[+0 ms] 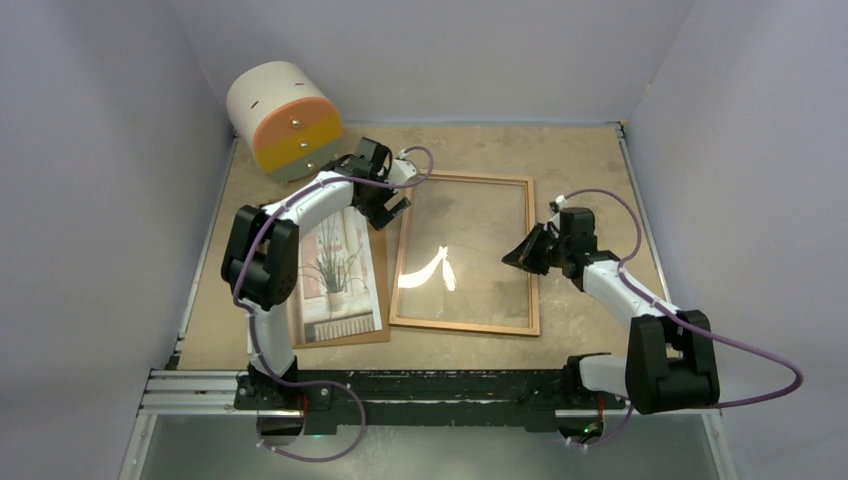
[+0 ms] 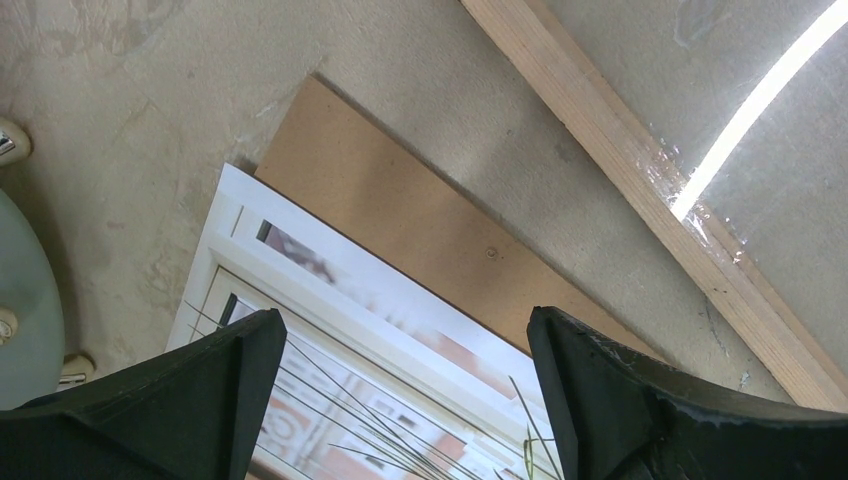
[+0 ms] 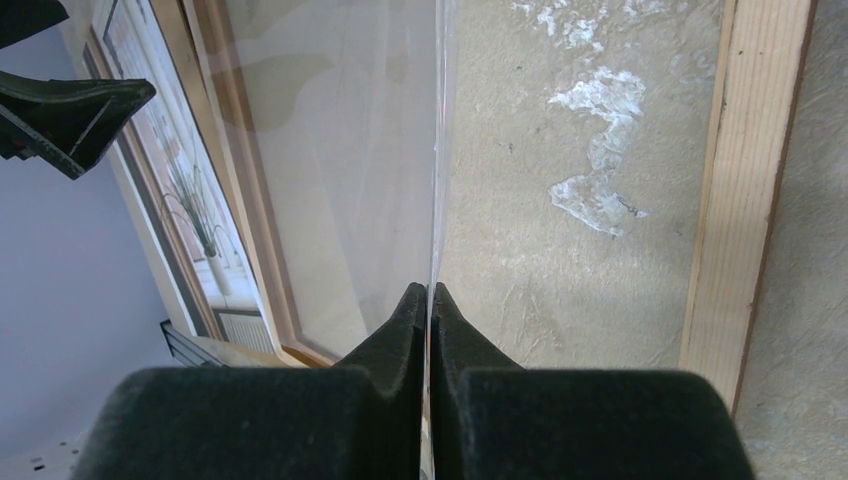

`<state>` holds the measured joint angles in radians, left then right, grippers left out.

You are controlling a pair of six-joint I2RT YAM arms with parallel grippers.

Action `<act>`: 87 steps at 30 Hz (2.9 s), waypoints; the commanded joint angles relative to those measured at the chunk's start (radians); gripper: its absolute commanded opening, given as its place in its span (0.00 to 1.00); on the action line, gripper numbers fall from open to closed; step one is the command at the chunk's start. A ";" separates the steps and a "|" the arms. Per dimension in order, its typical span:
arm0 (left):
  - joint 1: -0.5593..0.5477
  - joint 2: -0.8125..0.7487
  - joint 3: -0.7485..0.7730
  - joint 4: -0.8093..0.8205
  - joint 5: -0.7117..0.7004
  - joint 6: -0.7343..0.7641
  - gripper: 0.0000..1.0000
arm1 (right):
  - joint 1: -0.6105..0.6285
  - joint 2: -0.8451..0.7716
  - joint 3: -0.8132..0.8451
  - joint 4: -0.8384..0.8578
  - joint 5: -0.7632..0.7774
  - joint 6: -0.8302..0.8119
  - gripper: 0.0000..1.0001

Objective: Put the photo into the frame
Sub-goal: Adjust the photo frame item on the photo frame.

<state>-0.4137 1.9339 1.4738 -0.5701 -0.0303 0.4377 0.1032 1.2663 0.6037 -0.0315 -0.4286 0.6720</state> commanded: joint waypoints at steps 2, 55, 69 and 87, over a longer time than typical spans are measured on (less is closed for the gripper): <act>-0.002 0.001 -0.006 0.013 0.009 -0.007 0.99 | -0.014 -0.028 -0.027 0.027 0.027 0.017 0.00; -0.036 0.052 -0.057 0.086 0.095 -0.023 0.97 | -0.040 0.023 0.008 -0.050 -0.046 -0.053 0.00; -0.037 0.043 -0.067 0.099 0.099 -0.030 0.97 | -0.039 0.040 0.020 -0.111 -0.081 -0.081 0.00; -0.037 0.060 -0.073 0.115 0.097 -0.040 0.96 | -0.040 0.077 0.067 -0.125 -0.157 -0.066 0.00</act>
<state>-0.4465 1.9823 1.4090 -0.4839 0.0525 0.4114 0.0593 1.3476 0.6281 -0.0990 -0.5362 0.6075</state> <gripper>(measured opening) 0.966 0.005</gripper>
